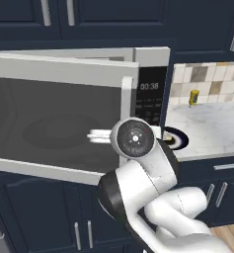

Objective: Pick the garlic from the counter and place it in the microwave. Then turn on the microwave.

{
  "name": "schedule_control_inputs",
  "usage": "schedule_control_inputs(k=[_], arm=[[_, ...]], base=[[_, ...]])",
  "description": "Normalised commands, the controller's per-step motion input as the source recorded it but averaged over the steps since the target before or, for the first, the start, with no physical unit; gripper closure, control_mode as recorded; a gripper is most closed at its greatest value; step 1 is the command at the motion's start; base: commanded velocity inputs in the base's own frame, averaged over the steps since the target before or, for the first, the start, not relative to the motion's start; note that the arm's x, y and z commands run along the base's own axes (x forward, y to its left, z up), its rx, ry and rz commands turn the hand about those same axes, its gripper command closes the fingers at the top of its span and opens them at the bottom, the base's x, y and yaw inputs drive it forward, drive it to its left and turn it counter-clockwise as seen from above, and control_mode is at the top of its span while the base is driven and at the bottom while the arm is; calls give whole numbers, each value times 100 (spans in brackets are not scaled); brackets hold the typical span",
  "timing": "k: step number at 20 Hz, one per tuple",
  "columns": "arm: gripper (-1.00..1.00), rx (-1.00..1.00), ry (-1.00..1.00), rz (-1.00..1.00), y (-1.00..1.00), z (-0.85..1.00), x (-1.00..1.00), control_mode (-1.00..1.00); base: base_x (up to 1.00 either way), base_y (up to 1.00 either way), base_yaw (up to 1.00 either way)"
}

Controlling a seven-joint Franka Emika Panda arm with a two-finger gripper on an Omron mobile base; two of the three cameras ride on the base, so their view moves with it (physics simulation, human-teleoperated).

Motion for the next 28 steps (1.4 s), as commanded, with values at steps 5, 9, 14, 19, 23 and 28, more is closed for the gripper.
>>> schedule_control_inputs(k=[5,9,14,19,23,28], arm=[[100,0,0,0,15,0,-100,-100],[100,0,0,0,19,0,-100,-100],[-100,0,0,0,32,0,-69,-100],[-100,0,2,5,2,0,-25,-100],[-100,1,0,27,1,0,-55,-100],[-100,6,0,27,28,4,-6,-100]], base=[[0,0,0],[0,0,0],[0,0,0],[0,0,0],[0,0,0],[0,0,0]])
